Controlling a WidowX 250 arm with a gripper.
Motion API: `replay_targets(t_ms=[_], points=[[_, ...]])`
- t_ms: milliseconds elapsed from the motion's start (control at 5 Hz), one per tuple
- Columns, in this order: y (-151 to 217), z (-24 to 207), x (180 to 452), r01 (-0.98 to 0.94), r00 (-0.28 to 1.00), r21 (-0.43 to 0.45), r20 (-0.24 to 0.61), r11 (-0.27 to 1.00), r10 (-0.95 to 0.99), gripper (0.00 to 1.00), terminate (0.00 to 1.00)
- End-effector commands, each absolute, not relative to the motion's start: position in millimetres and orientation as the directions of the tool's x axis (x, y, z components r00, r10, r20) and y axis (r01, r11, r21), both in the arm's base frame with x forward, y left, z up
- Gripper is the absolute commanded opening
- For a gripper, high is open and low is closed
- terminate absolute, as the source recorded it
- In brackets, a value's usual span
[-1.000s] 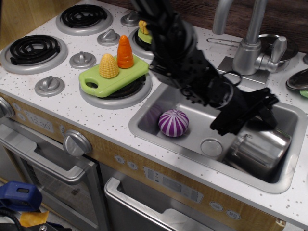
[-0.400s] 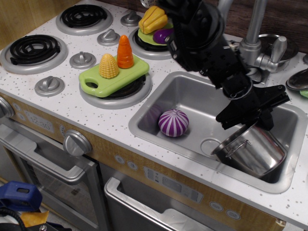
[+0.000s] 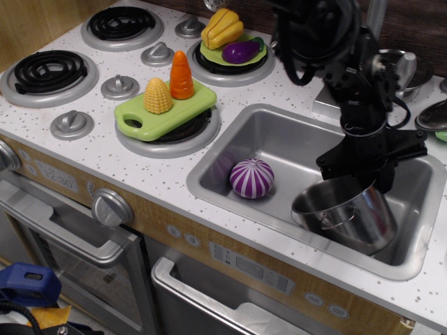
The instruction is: Flip pot upright in sink
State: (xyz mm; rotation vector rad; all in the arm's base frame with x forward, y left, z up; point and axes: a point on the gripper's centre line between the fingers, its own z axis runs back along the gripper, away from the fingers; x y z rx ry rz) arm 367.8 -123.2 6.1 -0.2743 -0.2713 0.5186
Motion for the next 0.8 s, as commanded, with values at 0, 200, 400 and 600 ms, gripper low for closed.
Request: replay_targets(t_ms=[0,200,400,600], points=[[-115.6,32.6,377.9,-0.380,0.844,-0.228,0.312,0.896,0.437,0.00,0.00],[-111.9,26.8,381.3,-0.340,0.843,-0.132,0.397,0.931,0.363,0.00,0.00],[-117.3,18.4,384.3,-0.356,0.817,-0.105,0.446,0.928,0.364,0.00,0.00],[-127.3,22.3,386.3,-0.355,0.809,-0.102,0.464,0.929,0.360,1.00,0.00]])
